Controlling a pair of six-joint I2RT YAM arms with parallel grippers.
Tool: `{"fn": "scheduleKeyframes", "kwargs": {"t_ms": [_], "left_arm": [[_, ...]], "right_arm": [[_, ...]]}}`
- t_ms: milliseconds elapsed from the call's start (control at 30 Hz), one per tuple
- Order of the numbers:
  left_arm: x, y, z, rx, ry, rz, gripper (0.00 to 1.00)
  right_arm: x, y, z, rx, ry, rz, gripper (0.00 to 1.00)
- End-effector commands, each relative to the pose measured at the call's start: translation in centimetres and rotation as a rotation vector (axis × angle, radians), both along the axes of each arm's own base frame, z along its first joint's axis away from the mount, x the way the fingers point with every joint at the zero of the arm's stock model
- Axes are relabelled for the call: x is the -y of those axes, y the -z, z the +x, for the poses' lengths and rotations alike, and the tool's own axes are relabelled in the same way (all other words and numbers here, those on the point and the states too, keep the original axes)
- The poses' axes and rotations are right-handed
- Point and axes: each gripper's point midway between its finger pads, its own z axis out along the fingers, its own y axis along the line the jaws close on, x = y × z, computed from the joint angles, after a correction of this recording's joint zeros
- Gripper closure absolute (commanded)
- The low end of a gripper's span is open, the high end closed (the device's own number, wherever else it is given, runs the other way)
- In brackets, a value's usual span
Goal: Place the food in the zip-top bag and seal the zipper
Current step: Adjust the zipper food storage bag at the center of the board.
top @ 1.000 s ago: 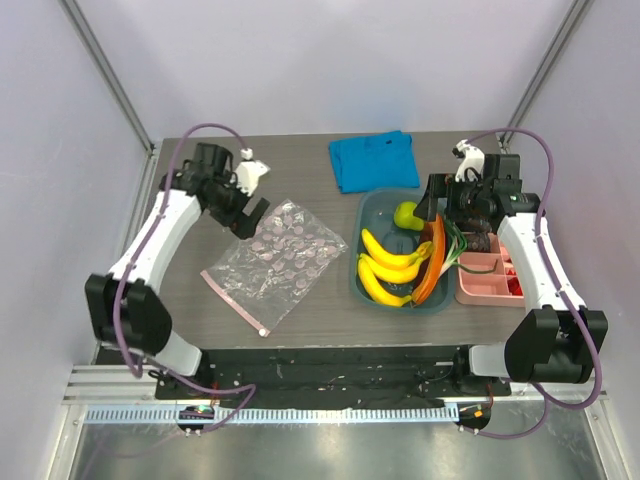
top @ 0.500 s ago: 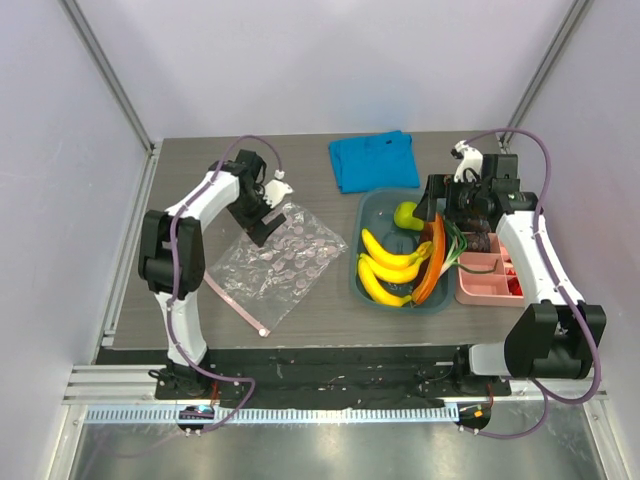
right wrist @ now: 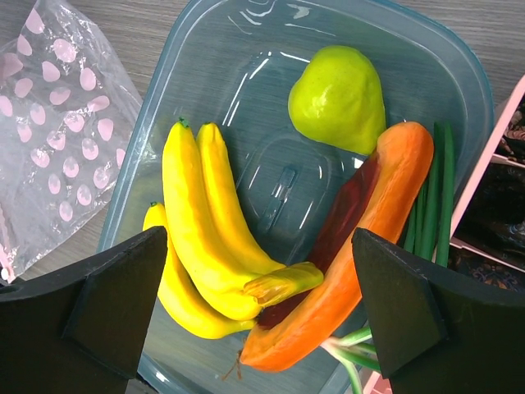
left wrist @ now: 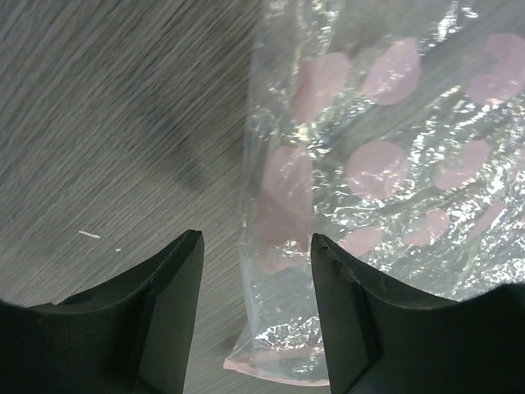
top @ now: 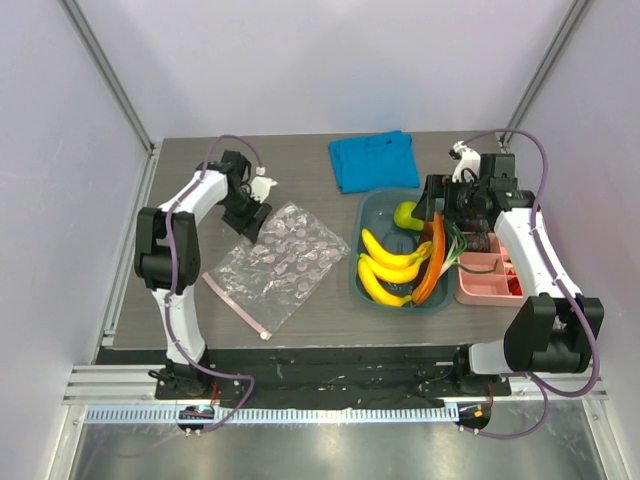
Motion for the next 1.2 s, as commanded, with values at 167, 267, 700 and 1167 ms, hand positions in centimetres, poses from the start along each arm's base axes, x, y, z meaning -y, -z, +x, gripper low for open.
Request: {"fn": "scheduleKeyframes", "kwargs": {"t_ms": [167, 267, 700, 1167], "left_arm": [[0.3, 0.3, 0.4, -0.051, -0.061, -0.034, 0.64], [0.8, -0.4, 0.0, -0.087, -0.11, -0.097, 0.98], [-6.5, -5.6, 3.5, -0.06, -1.265, -0.646, 0.77], [-1.8, -10.7, -3.8, 0.335, -0.329, -0.041, 0.22]], "right_arm": [[-0.3, -1.2, 0.8, 0.061, -0.017, 0.009, 0.0], [-0.3, -1.2, 0.8, 0.063, -0.017, 0.009, 0.0], [-1.1, -1.1, 2.0, 0.039, -0.03, 0.062, 0.0], [-1.4, -1.9, 1.2, 0.064, -0.025, 0.081, 0.0]]}}
